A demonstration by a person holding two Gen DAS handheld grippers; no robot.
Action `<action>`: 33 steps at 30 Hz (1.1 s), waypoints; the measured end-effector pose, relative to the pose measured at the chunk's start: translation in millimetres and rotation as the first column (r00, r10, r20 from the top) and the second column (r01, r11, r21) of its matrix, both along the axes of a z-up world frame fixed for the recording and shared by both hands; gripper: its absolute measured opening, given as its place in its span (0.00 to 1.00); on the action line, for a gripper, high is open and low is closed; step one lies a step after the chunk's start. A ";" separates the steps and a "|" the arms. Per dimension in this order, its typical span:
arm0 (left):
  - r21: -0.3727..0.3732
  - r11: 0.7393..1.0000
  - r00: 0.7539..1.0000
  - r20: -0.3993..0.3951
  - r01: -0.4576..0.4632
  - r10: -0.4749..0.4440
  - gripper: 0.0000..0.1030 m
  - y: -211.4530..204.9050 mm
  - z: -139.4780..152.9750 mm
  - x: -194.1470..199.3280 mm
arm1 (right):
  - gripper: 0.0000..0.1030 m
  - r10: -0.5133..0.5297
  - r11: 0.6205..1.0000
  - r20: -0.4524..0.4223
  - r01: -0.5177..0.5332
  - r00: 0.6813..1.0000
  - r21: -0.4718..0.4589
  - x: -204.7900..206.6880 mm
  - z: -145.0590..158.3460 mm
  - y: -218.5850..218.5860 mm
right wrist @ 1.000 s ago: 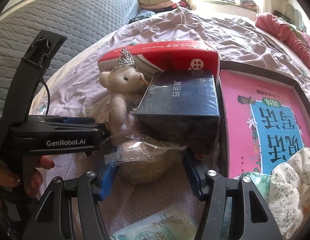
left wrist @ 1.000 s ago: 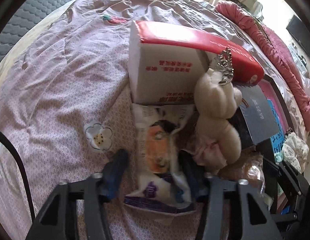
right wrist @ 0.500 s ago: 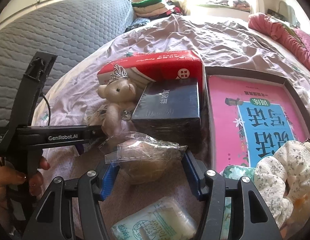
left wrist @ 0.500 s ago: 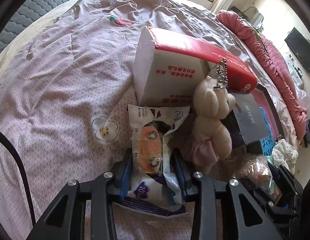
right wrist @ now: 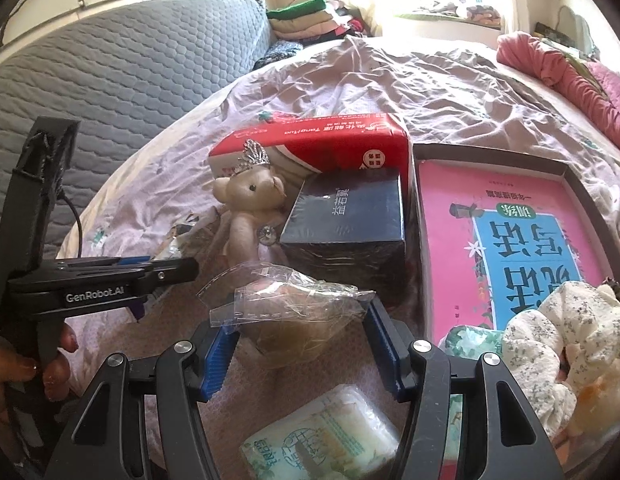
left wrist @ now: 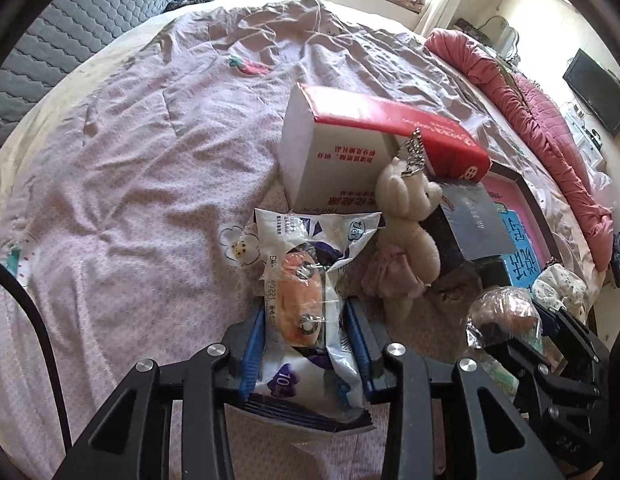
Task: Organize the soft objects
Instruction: 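Carry the wipes pack and plastic bag with both tools over the tray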
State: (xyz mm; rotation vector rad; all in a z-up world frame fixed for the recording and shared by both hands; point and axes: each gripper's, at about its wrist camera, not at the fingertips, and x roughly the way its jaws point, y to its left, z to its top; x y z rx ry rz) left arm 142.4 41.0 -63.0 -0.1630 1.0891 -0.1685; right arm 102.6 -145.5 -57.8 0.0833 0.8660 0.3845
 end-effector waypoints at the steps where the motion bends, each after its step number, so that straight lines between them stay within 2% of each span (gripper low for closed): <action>1: 0.002 1.000 1.000 0.003 -0.002 0.002 0.37 0.6 1.2 -1.2 | 0.60 0.000 1.000 0.003 0.000 1.000 0.001 -1.1 1.2 -0.2; 17: 0.021 1.000 0.997 0.075 0.011 -0.013 0.37 -8.1 32.8 -24.8 | 0.60 -0.016 0.999 0.050 0.014 0.999 0.030 -16.9 25.3 -8.5; 33: 0.034 0.998 0.990 0.126 0.056 -0.060 0.37 -34.7 67.8 -51.0 | 0.60 -0.055 0.998 0.101 0.052 0.993 0.035 -36.5 60.2 -24.2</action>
